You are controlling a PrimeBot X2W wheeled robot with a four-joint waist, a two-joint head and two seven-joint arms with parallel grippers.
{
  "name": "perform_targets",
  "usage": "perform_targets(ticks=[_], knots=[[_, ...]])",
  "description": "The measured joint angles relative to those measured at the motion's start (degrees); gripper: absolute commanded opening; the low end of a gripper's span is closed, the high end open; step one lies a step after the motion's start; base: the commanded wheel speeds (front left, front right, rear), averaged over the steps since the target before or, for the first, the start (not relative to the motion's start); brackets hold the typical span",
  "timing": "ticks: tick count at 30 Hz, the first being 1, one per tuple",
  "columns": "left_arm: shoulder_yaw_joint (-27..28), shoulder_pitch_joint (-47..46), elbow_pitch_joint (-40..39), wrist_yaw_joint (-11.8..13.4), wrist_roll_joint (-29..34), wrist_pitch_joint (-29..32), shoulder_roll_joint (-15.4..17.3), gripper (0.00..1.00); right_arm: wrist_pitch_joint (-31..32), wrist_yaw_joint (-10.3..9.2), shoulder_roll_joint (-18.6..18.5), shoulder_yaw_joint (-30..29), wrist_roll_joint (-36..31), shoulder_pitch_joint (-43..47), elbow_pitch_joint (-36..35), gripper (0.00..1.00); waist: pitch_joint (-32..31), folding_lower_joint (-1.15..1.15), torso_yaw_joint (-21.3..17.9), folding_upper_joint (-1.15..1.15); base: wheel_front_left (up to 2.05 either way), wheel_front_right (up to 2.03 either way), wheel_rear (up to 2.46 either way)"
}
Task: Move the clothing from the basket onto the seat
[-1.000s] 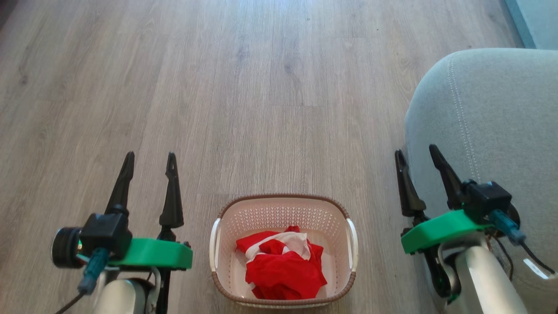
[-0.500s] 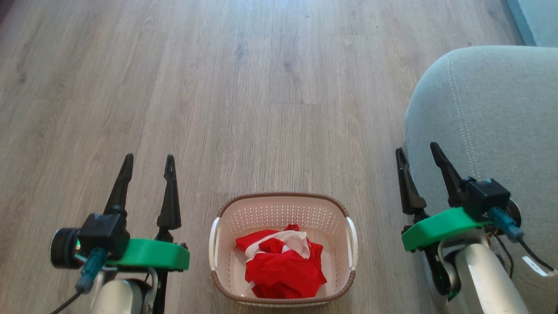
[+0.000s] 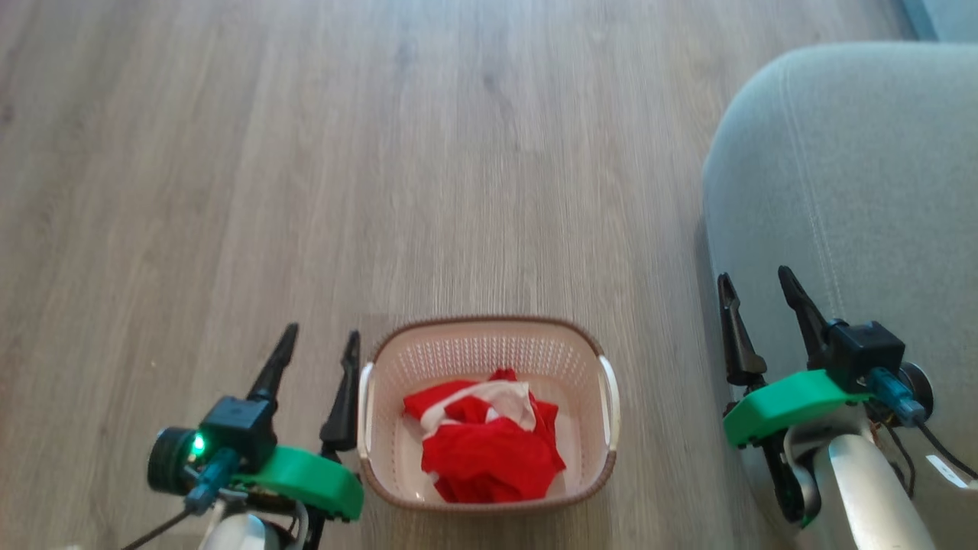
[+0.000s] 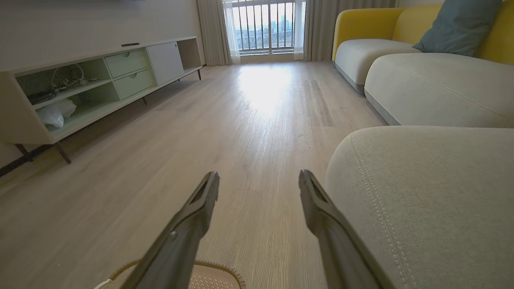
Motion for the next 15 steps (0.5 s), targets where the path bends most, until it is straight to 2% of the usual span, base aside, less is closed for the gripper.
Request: perform_targets(ticks=[6,15], knots=[[-1.0,-2.3,5.8,-3.5,1.7,0.0,0.0,1.00,0.0,0.00,0.0,-1.1,-2.1,-0.3,-1.0,1.00,5.4,0.00,-1.2,0.00,0.00,0.00,0.00],[-5.2,-11.8,18.0,-7.3,5.5,0.0,0.6,1.00,0.0,0.01,0.0,-2.0,-5.0,-5.8,-6.5,1.00,16.8,0.02,-3.8,0.00,0.00,0.00,0.00]])
